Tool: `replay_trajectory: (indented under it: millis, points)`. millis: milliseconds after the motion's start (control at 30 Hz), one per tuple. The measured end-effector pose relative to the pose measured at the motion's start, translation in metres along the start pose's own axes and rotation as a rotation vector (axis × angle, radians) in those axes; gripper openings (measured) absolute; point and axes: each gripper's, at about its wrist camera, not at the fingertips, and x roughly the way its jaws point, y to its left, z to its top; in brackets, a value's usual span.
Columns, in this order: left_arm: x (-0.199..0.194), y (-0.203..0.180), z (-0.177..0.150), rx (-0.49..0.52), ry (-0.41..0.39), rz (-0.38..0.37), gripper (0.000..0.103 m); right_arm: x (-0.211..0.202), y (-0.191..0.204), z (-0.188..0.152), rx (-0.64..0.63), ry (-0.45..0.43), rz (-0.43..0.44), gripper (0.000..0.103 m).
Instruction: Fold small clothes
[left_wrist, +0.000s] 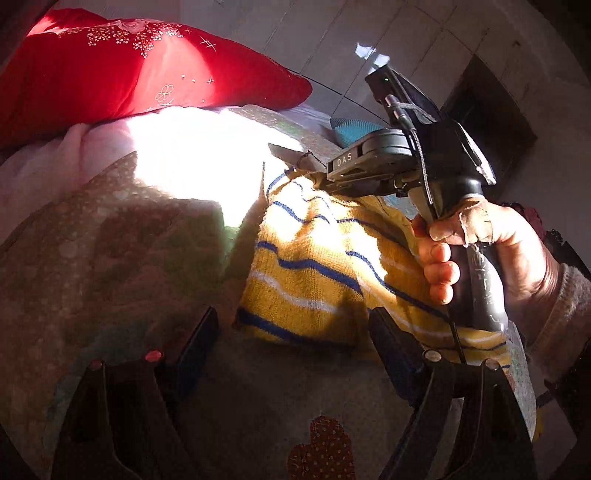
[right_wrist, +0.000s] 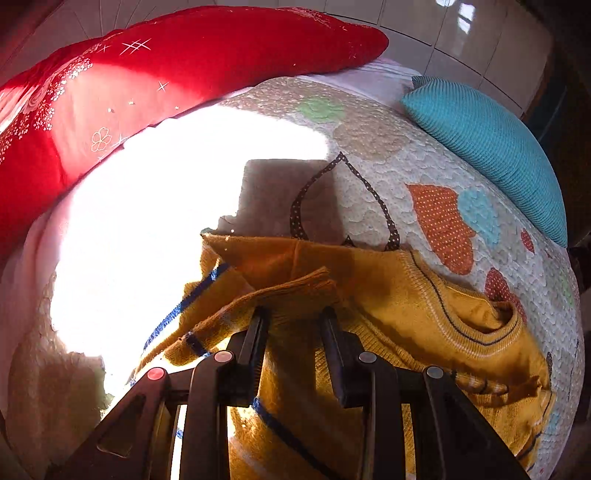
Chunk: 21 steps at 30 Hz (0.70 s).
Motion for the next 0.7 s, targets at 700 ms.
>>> replay_trajectory:
  millis: [700]
  points:
    - [-0.001,-0.002,-0.002,0.02,0.022,0.033,0.083,-0.09,-0.08,-0.065,0.111,-0.093,-0.026,0.064]
